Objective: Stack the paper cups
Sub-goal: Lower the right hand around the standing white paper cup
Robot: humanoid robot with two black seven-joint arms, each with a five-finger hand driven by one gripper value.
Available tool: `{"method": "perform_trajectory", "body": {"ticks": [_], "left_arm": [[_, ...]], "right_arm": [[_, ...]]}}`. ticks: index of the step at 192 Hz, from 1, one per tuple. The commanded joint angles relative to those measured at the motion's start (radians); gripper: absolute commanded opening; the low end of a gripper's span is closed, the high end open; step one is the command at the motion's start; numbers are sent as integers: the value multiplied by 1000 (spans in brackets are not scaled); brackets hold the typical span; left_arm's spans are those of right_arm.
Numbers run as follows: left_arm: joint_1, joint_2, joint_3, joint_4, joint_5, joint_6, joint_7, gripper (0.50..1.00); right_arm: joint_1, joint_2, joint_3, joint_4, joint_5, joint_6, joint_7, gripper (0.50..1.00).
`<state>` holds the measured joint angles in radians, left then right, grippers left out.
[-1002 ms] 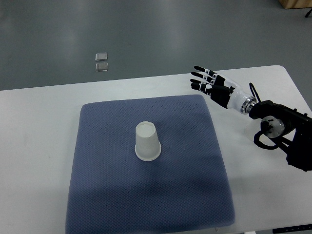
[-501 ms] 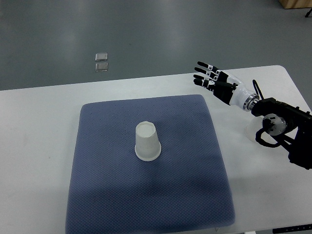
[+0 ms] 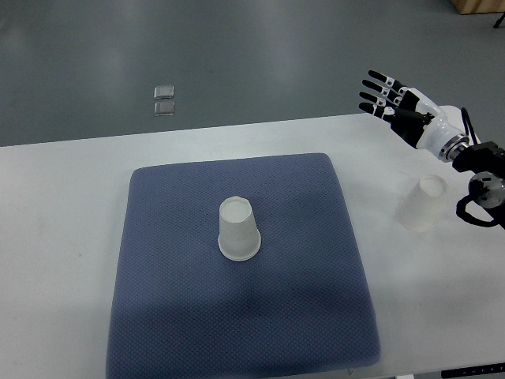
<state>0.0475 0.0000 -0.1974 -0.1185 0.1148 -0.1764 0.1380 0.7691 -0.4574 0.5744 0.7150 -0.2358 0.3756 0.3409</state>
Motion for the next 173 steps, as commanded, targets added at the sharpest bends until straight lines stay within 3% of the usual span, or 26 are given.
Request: {"method": "perform_trajectory", "body": {"ticks": [1,43,102,135,173], "left_arm": [[0,0,-1,0,0,0,0,1000],[0,0,-1,0,0,0,0,1000],[0,0,1,2,0,0,0,1000],[0,0,-1,2,0,0,0,1000],[0,0,-1,2,0,0,0,1000]], "right_arm": [[24,-60,-1,0,-59,39,0,928],[65,-170,1,4,-281,129,6,928],[88,-219,-2,18,-715,138,7,928],[91,-313,-31,121,-881,138,89,926],[105,-382,-94,224,-990,131,105,926]]}}
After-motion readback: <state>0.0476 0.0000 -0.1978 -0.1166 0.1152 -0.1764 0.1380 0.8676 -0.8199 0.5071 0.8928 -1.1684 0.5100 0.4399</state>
